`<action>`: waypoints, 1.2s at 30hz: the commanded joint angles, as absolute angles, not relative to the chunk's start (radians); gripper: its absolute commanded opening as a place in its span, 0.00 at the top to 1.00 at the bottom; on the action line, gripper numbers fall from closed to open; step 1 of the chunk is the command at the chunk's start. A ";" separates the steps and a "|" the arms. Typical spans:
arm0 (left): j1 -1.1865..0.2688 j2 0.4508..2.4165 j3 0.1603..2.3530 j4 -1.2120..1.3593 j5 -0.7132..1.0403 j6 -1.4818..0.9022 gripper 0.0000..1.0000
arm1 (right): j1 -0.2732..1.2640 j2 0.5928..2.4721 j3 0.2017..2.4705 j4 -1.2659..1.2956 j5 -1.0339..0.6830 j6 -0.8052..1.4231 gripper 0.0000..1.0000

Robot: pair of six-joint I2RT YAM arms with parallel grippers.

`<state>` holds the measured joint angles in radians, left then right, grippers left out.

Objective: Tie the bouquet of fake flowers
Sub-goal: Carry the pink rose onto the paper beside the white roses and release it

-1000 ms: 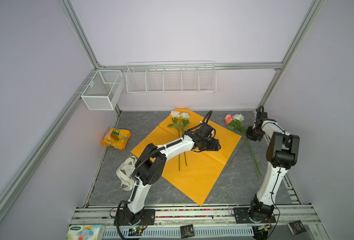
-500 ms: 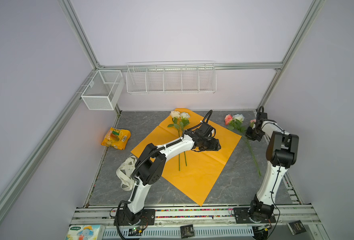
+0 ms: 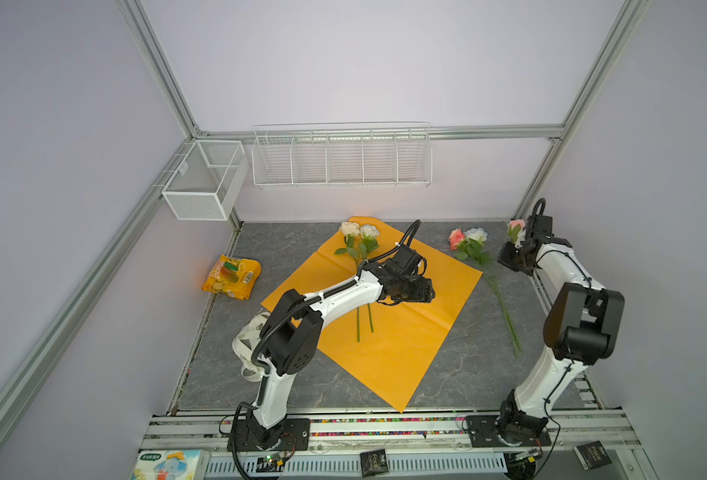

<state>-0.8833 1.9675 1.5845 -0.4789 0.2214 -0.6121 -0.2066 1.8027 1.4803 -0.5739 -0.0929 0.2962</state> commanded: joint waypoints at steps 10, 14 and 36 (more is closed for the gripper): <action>-0.521 1.435 1.033 -0.347 0.170 -0.670 0.25 | 0.392 2.006 1.673 -0.468 -0.217 0.430 0.93; -0.379 1.281 0.893 -0.368 0.185 -0.673 0.25 | 0.495 2.196 1.917 -0.511 -0.205 0.445 0.93; -0.297 1.250 0.841 -0.309 0.385 -0.662 0.24 | 0.437 2.466 2.476 -0.862 -0.198 0.284 0.62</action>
<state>-0.2714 1.2205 0.7979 -0.3614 0.3233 -0.6552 0.4812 2.6030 2.5031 -0.7586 -0.2096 0.3569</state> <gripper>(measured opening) 0.762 0.371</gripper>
